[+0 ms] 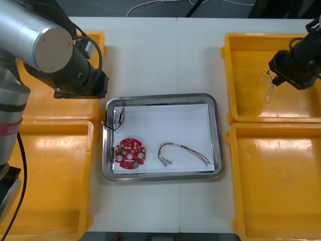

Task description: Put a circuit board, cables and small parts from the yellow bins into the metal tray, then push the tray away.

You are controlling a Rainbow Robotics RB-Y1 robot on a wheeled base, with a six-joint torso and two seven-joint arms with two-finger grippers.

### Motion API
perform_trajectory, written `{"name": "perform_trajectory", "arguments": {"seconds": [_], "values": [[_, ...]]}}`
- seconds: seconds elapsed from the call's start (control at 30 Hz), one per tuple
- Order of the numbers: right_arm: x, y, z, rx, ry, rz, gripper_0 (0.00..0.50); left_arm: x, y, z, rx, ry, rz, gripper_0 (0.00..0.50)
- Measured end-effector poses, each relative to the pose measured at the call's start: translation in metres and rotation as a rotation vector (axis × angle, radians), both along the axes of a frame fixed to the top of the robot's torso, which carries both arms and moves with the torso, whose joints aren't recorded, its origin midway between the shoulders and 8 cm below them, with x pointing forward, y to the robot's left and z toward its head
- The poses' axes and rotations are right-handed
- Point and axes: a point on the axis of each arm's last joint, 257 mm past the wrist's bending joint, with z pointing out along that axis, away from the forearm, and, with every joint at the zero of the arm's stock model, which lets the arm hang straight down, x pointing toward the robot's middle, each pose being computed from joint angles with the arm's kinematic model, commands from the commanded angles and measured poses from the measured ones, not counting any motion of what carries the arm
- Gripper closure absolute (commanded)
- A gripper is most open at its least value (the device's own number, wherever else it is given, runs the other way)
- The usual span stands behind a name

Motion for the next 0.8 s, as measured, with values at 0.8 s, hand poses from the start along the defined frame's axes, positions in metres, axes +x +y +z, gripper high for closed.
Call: {"name": "perform_trajectory", "arguments": {"seconds": [0.8], "values": [[-0.027,-0.014,0.061,-0.428,-0.027,0.569,0.500,0.023,0.136,0.015,0.048,0.014,0.334,0.051]]}}
